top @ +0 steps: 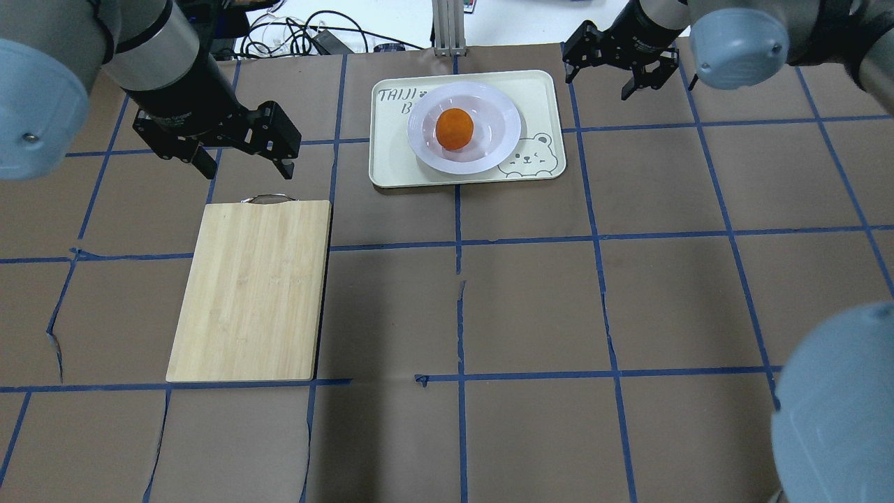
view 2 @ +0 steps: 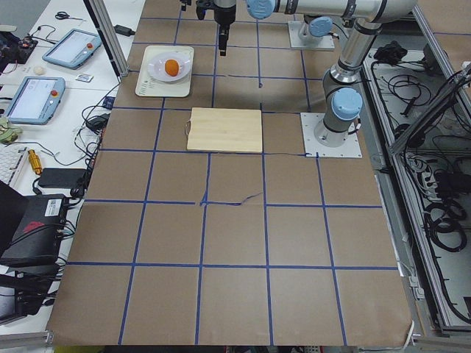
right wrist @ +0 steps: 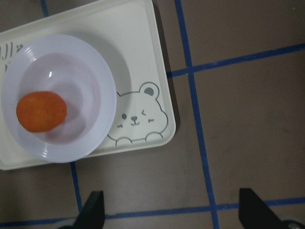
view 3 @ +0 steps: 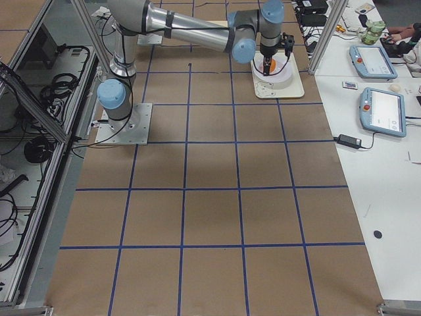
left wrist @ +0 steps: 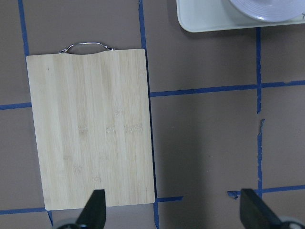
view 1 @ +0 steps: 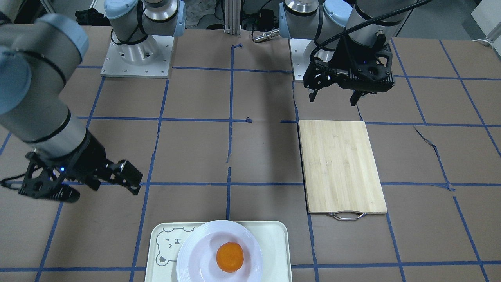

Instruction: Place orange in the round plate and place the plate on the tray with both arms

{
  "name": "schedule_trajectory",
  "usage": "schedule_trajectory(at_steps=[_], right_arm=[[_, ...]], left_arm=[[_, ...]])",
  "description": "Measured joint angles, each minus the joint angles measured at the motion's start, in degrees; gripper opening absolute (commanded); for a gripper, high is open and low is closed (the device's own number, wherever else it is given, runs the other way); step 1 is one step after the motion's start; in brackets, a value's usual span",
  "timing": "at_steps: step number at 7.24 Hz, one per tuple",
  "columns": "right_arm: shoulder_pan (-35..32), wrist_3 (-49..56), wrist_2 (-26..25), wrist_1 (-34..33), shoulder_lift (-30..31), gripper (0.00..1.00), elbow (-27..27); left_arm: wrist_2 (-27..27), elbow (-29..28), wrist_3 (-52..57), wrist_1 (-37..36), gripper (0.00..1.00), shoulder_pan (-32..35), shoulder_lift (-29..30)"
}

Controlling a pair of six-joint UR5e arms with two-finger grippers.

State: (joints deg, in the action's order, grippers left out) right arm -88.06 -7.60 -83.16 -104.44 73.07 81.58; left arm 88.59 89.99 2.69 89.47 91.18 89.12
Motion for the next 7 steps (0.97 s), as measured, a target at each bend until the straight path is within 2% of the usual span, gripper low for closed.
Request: schedule_trajectory(at_steps=[1,2,3,7], right_arm=[[-1.7,0.3,-5.0,7.2,4.4,1.0,0.1],[-2.6,0.8,-7.1,12.9,8.6,1.0,0.6],[-3.0,1.7,-7.8,15.7,11.7,1.0,1.5],[-3.2,3.1,-8.1,12.8,14.5,1.0,4.0]], left_arm=[[0.0,0.0,0.0,0.0,1.0,0.0,0.0],[0.0,0.0,0.1,0.0,1.0,-0.1,0.0],[0.0,0.0,0.1,0.0,1.0,-0.1,0.0],[0.0,0.1,0.1,0.0,1.0,-0.1,0.0]])
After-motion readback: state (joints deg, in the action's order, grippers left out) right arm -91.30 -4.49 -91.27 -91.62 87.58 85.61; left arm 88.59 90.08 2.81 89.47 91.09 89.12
